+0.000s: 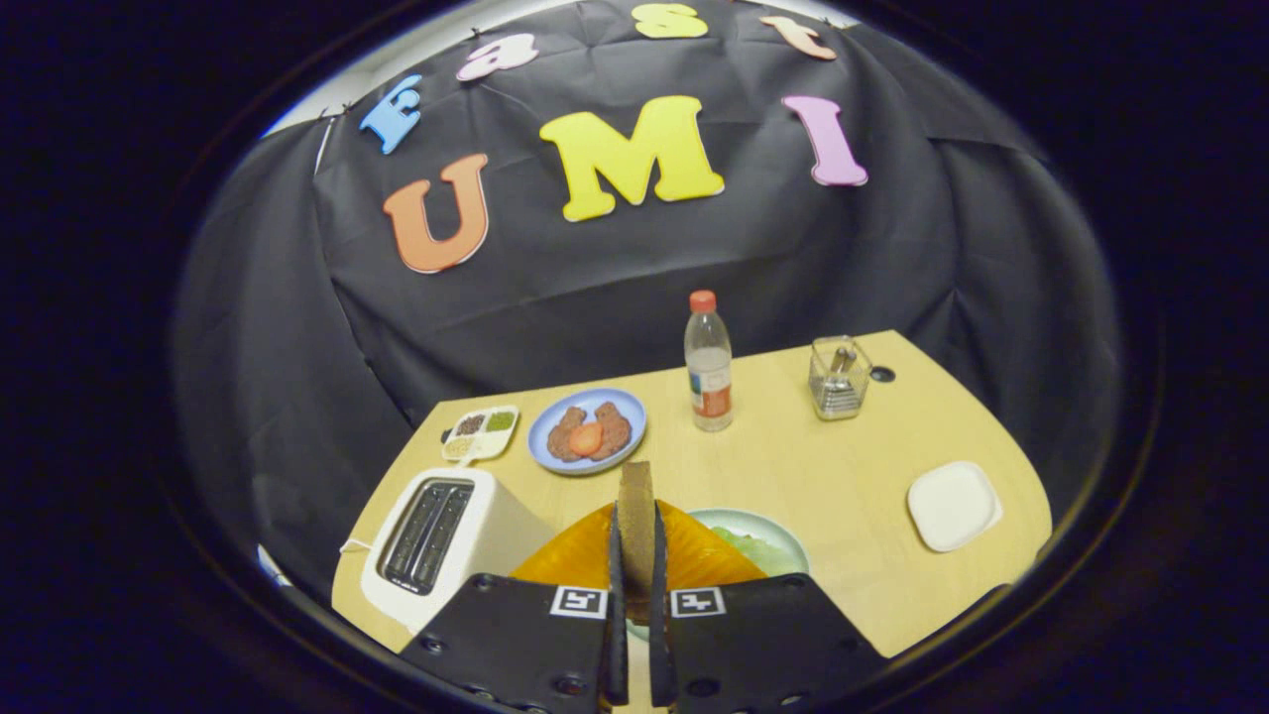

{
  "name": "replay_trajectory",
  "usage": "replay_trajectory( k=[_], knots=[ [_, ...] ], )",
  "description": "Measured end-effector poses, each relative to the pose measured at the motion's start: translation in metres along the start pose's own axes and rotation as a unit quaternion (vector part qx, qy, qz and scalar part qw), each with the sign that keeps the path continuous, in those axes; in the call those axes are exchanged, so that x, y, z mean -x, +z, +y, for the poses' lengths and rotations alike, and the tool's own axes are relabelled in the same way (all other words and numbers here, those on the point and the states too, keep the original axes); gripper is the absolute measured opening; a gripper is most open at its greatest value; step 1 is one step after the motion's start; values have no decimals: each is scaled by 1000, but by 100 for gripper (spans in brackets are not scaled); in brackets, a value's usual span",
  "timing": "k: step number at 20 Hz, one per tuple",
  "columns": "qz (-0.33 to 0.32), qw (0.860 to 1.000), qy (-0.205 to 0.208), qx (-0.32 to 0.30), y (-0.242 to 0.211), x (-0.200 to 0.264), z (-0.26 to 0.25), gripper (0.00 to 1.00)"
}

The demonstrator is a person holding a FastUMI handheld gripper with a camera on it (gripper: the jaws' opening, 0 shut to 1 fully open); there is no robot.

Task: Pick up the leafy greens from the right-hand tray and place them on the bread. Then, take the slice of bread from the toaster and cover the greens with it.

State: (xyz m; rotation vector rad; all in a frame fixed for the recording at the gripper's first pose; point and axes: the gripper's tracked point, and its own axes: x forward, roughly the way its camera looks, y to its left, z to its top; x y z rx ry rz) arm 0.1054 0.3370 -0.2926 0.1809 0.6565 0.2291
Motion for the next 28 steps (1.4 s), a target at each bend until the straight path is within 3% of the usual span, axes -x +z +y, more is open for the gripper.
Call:
replay_trajectory(
  k=[5,11,19,24,28],
  knots=[
    [17,998,39,-48,-31,-33,-11,8],
    [34,999,6,-41,-55,-54,-73,14],
    [46,999,-3,8,-61,-55,-118,56],
    [-52,996,16,65,16,-7,-133,94],
    [-123,988,-23,85,74,54,-172,96]
  ],
)
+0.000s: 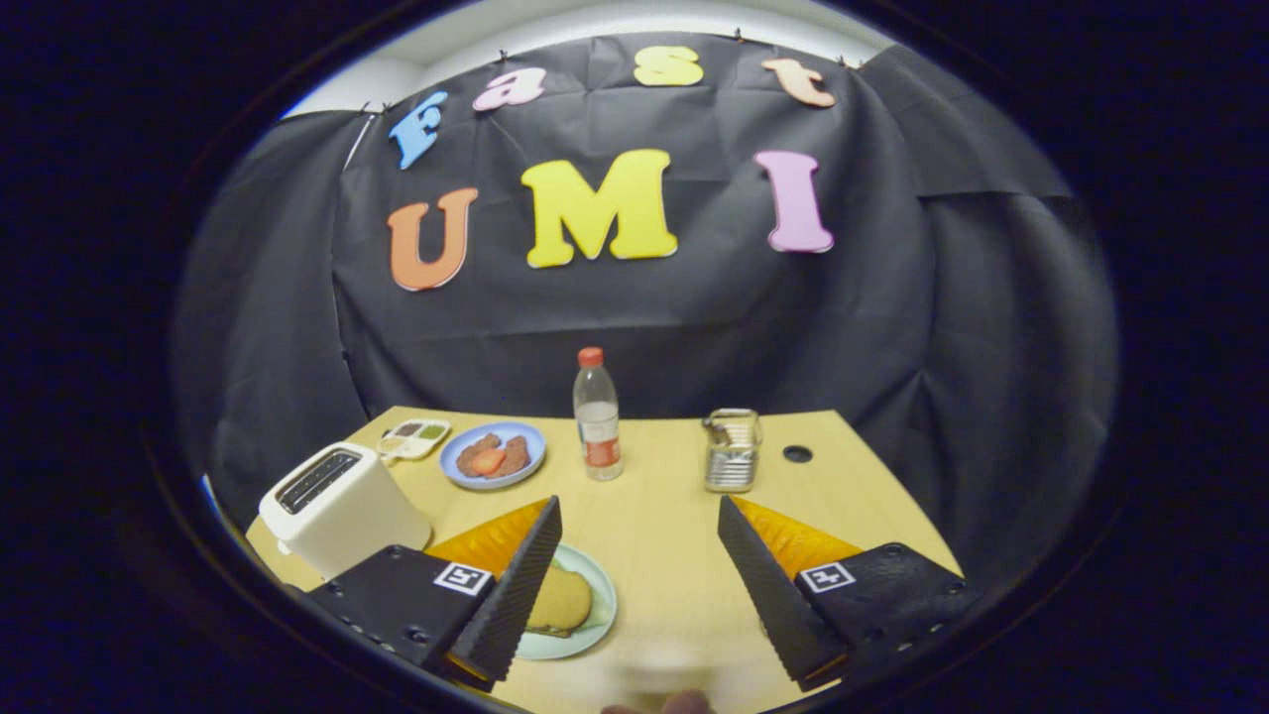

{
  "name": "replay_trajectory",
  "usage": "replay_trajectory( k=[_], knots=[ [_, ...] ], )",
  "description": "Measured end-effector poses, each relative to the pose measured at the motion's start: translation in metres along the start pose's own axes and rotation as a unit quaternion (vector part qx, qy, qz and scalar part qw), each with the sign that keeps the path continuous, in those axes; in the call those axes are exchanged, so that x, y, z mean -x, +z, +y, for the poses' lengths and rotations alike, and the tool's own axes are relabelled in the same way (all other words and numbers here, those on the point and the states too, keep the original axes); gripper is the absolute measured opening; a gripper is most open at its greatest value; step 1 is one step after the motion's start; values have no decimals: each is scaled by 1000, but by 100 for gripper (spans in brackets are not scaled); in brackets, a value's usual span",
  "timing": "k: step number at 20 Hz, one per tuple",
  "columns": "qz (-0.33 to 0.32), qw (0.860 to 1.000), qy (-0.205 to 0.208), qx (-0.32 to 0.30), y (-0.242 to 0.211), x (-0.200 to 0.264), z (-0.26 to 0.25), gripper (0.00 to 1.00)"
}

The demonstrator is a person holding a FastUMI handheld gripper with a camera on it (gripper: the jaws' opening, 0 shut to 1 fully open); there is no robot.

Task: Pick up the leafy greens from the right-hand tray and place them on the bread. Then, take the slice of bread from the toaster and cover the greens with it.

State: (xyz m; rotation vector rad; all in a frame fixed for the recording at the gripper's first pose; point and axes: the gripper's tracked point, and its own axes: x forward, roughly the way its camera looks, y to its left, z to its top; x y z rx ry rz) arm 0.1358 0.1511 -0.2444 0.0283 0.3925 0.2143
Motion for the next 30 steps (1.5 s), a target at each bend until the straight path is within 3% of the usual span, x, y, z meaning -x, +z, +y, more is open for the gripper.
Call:
replay_trajectory(
  k=[5,12,19,30],
  knots=[
    [-61,998,-15,29,58,78,-34,96],
    [-145,989,-34,16,124,179,-12,96],
    [-162,983,-81,10,126,210,6,96],
    [-167,984,-54,20,138,211,44,96]
  ],
)
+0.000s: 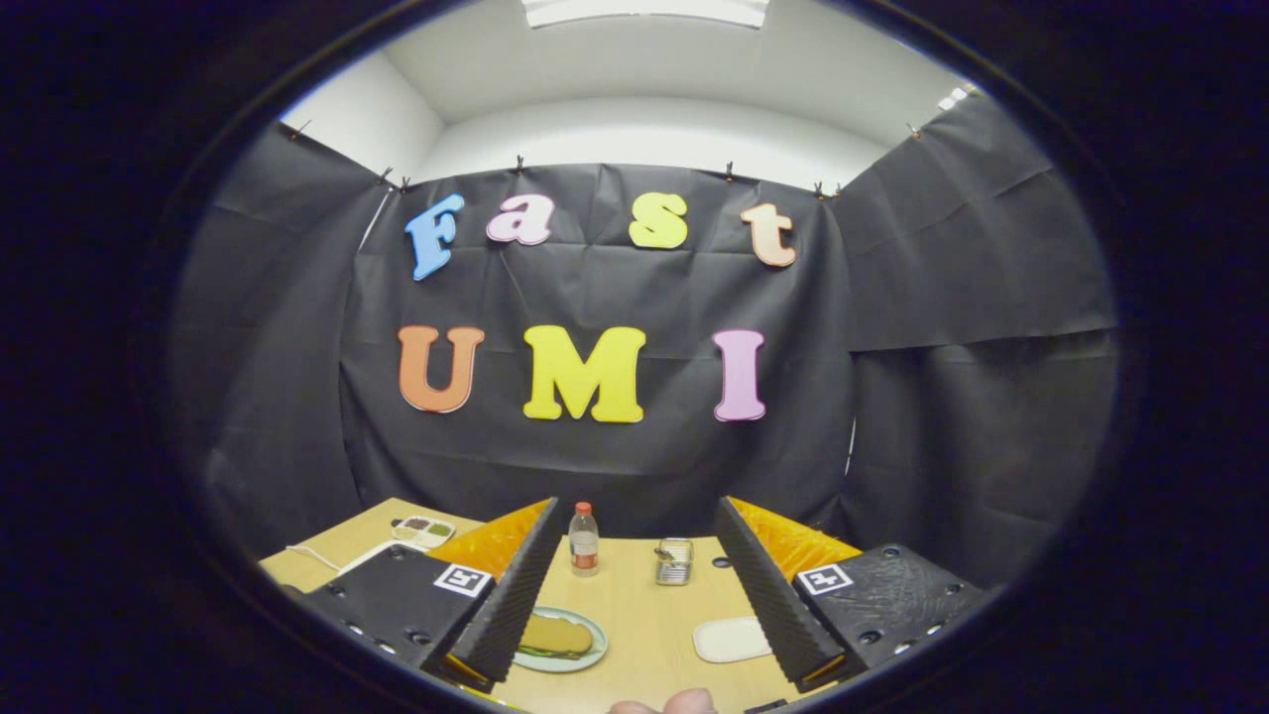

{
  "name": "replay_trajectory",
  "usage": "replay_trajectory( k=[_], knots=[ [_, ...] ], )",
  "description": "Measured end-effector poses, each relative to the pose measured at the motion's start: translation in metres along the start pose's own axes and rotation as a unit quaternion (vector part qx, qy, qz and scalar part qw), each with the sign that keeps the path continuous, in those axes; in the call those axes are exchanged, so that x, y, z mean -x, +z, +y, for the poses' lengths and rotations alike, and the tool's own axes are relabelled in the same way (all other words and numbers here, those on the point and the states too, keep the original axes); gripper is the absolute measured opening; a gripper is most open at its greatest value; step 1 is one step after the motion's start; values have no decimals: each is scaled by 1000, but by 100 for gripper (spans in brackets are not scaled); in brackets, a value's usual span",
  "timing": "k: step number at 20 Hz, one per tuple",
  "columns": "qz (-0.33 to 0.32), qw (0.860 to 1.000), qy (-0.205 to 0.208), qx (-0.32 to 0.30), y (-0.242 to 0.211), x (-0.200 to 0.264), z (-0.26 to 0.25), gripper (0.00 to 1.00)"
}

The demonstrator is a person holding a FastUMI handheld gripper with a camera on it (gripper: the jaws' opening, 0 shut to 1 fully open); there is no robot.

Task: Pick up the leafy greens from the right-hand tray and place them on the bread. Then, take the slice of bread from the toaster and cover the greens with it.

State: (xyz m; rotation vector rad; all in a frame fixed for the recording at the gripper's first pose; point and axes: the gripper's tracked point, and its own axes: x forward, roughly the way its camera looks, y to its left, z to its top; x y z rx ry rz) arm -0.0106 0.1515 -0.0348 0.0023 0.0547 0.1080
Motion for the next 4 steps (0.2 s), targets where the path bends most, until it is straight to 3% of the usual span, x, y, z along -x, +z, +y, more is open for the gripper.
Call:
replay_trajectory(
  k=[4],
  knots=[
    [-3,1000,1,-17,3,6,2,96]
  ],
)
